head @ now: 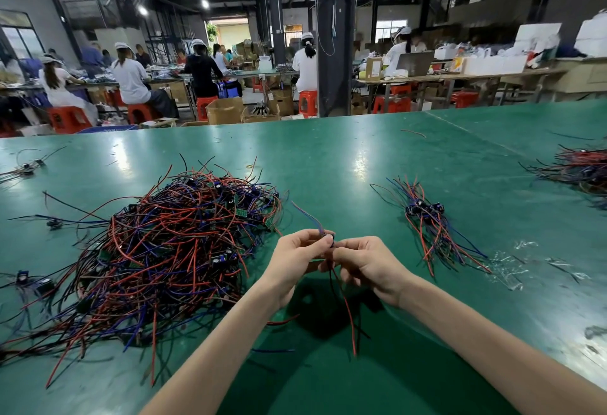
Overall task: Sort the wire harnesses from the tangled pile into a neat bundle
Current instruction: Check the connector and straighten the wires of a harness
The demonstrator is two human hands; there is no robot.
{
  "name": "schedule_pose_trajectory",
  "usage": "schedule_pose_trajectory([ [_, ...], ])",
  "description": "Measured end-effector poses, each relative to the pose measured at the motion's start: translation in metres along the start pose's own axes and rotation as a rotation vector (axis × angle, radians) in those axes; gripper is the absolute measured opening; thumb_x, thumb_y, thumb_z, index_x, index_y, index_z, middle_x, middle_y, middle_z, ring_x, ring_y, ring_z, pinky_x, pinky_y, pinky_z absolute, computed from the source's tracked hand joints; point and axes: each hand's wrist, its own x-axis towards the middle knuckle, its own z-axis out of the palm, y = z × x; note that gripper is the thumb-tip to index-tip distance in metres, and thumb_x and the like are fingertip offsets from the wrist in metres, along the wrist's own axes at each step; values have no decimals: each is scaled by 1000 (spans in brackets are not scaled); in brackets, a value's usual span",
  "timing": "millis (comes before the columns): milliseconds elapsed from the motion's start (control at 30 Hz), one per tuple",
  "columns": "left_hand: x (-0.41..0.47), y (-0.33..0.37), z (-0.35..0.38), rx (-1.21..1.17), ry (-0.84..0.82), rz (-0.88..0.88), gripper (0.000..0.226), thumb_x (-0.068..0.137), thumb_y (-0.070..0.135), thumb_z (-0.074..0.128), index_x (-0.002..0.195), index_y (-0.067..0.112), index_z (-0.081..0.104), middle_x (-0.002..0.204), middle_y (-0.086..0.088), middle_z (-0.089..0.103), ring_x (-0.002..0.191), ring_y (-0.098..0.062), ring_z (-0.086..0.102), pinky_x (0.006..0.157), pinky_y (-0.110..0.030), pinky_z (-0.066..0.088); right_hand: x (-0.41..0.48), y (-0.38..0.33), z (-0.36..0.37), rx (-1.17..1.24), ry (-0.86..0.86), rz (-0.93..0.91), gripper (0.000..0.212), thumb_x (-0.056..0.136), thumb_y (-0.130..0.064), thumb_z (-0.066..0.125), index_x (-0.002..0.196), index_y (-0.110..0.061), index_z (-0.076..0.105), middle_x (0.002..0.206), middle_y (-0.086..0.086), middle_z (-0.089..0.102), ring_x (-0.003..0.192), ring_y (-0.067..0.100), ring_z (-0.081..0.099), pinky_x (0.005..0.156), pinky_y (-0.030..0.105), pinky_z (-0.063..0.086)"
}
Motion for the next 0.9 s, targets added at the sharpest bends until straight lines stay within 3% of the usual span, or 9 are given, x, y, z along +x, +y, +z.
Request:
schedule_pose_trajectory([
  [67,0,0,-2,3,17,21,6,89,6,60,90,2,65,83,-13,66,69,-21,60,69,-30,50,1,-1,0,-26,-13,-1,12,88,-4,59,90,4,68,67,6,71,31,5,39,32,14,26],
  [233,0,-1,-2,22,24,48,6,89,4,59,89,1,64,75,-10,66,57,-13,61,52,-19,49,2,-3,-3,-46,-55,24,11,87,-4,59,85,-3,70,71,8,72,31,6,35,32,15,23],
  [400,1,-1,-4,-33,23,46,7,89,0,57,89,4,62,76,-10,68,66,-14,64,69,-27,55,2,-5,-4,-56,-100,73,11,88,-4,59,84,-3,69,71,7,72,30,5,34,30,14,22],
  [533,1,-1,-5,-39,25,46,9,90,0,56,90,3,65,76,-11,69,68,-16,65,72,-28,56,0,-9,-4,-81,-133,65,11,87,0,57,83,-2,67,72,8,72,30,5,36,30,14,24],
  [733,0,0,-4,-9,28,60,10,90,0,57,87,4,66,70,-5,70,63,-12,65,69,-20,55,-2,-10,-6,-155,-121,38,18,83,6,52,75,-4,65,71,8,71,33,7,39,33,15,27],
  [900,4,2,-7,-12,77,71,10,91,4,57,87,6,66,77,-5,70,68,-10,64,67,-18,52,-3,-8,-3,-239,-145,69,20,79,10,50,85,-6,61,63,7,67,34,6,33,36,16,25],
])
